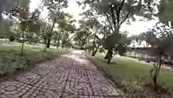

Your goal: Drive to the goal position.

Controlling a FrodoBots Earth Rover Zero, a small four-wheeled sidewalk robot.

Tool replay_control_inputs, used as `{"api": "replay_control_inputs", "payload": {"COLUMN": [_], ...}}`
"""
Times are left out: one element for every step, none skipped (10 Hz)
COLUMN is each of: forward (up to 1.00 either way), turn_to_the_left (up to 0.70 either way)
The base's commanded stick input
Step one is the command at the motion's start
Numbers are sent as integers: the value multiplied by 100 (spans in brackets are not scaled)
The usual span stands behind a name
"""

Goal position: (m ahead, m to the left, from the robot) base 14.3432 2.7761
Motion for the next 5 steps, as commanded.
{"api": "replay_control_inputs", "payload": {"forward": [100,100,100,100,100], "turn_to_the_left": [0,0,0,0,0]}}
